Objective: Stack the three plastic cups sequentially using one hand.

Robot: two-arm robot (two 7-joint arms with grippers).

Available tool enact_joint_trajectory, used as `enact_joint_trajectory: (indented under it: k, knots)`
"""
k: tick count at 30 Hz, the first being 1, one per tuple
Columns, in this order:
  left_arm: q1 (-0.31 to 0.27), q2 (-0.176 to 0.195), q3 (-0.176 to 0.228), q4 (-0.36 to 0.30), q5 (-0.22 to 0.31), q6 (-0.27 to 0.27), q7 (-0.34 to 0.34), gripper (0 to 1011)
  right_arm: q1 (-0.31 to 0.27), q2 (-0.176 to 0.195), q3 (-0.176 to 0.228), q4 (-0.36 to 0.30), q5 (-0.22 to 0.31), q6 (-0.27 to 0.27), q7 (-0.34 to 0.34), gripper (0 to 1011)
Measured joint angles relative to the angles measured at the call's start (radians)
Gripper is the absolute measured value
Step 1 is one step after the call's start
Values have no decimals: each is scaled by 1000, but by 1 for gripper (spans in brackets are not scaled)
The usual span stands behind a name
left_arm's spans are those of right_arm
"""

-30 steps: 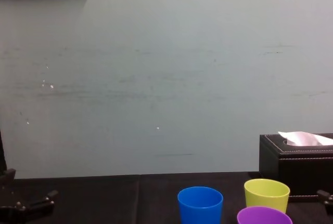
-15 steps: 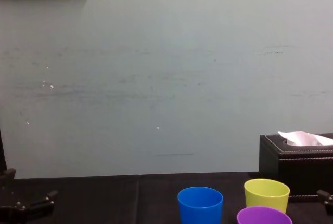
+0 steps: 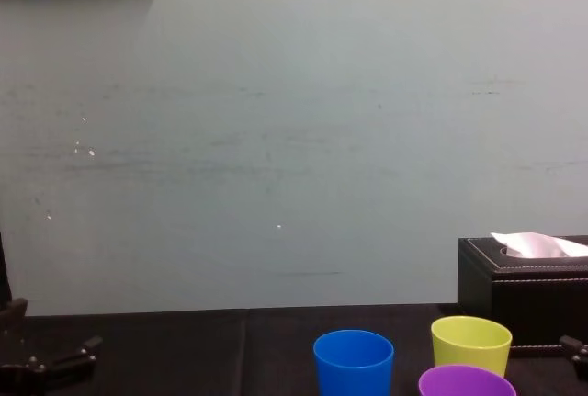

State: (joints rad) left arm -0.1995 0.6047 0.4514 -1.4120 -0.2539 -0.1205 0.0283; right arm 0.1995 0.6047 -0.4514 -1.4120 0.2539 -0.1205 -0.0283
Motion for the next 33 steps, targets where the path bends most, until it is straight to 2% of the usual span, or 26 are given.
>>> enact_joint_trajectory:
  k: [33]
  knots:
    - [0,0,0,0,0,0,0,1011,0,0,0,0,0,0,0,1004]
